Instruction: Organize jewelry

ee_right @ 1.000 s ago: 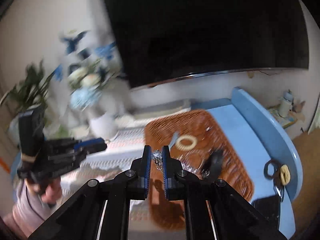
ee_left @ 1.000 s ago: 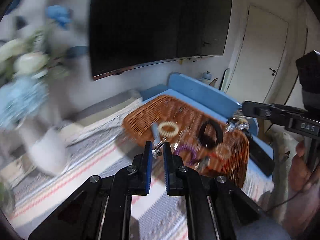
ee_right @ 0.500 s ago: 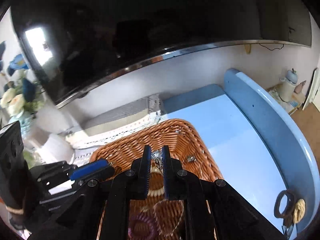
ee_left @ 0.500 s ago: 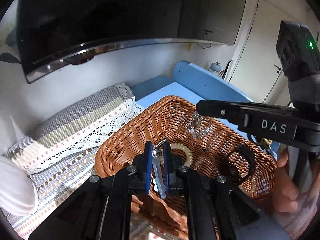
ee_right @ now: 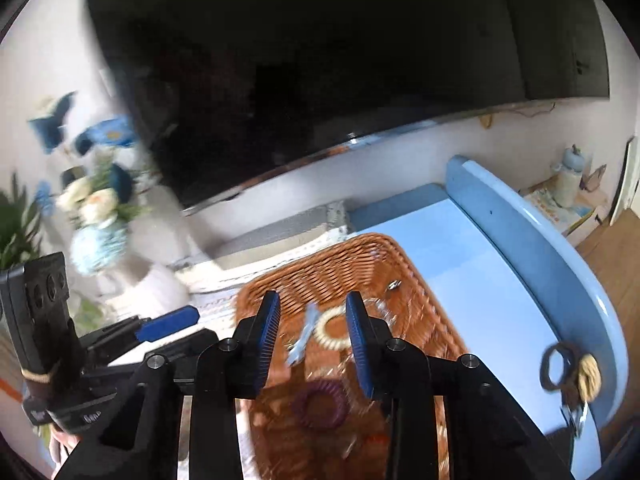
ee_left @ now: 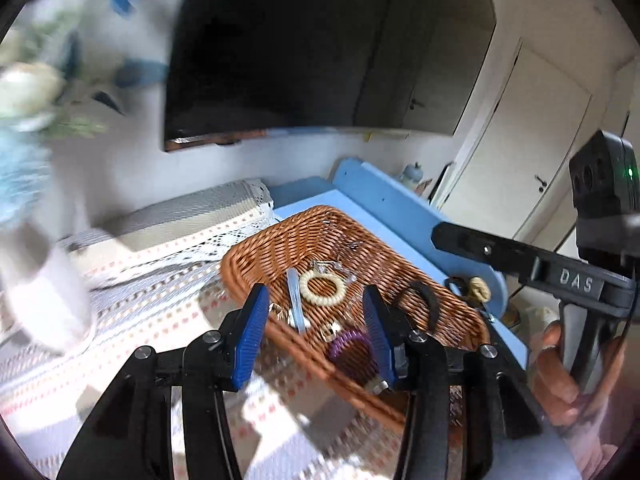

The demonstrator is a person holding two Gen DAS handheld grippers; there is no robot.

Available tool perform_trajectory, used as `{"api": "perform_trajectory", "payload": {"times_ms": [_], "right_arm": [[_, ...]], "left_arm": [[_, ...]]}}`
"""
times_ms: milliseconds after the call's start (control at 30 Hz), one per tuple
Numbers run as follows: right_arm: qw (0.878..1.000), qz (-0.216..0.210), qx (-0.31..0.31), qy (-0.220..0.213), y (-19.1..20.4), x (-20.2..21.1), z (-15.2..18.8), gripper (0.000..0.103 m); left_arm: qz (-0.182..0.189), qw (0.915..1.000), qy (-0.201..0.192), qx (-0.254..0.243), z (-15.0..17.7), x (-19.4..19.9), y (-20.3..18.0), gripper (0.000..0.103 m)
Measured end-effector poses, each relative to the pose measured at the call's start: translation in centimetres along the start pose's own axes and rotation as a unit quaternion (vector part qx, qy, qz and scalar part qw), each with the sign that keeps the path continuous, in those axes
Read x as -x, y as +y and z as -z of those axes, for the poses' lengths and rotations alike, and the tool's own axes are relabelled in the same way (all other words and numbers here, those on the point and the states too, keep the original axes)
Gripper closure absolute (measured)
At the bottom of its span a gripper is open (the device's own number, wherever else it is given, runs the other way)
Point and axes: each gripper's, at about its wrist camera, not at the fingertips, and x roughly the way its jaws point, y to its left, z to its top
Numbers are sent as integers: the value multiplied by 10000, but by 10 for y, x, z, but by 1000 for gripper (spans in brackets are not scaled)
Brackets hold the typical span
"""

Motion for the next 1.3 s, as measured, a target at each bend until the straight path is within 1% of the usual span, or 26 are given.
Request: {"api": "perform_trajectory", "payload": {"times_ms": [33,67,133,200,267,333,367,467,500,600,633,667,700,733,767,800,900,1100,1167,1300], "right_arm": [[9999,26,94,-66,11,13,6,61],[9997,59,175,-129,19,23,11,59],[9984,207,417,-314,42,48,29,52],[9959,403,675,-439,63,67,48,51],[9930,612,824,-588,79,83,71,49],[9910,784,861,-658,90,92,91,42],[9905,863,846,-651,93,94,102,42],[9911,973,696,-577,93,94,125,42],[9921,936,621,-561,91,92,131,42],[9932,979,404,-477,86,82,146,41],[9933,1005,387,-421,84,79,149,41],[9934,1025,381,-345,83,74,151,41],[9934,1043,386,-290,83,70,153,41],[9931,1074,400,-253,84,66,154,41],[9927,1113,406,-235,85,62,156,41],[9926,1126,403,-218,84,59,158,41],[9939,1043,345,-107,83,49,164,41],[9941,1030,341,37,78,39,176,41],[9942,1022,322,53,76,39,177,41],[9940,1054,285,-6,72,42,176,41]], "left_arm": [[-34,9999,-105,36,7,16,-3,54],[-79,9997,-206,85,14,31,-6,53],[-219,9991,-333,143,27,56,-9,53],[-440,9980,-431,139,49,80,-17,53],[-657,9964,-526,60,70,94,-25,53],[-926,9938,-618,-40,90,105,-30,52],[-1108,9915,-672,-133,102,108,-34,49],[-1553,9847,-737,-288,122,106,-36,47],[-1617,9831,-778,-354,129,101,-36,47],[-1583,9844,-709,-291,139,90,-24,45],[-1687,9827,-721,-253,142,87,-20,45],[-1880,9790,-748,-240,146,87,-18,45],[-2263,9710,-739,-220,147,83,-17,45],[-2681,9603,-749,-191,147,82,-15,45],[-2807,9564,-782,-187,148,82,-14,45],[-2836,9555,-797,-167,148,83,-12,45],[-2720,9592,-767,-49,151,85,-7,45],[-2762,9586,-672,-140,152,81,-12,44],[-2799,9578,-634,-135,152,80,-13,38],[-2759,9593,-594,-70,152,79,-10,36]]}}
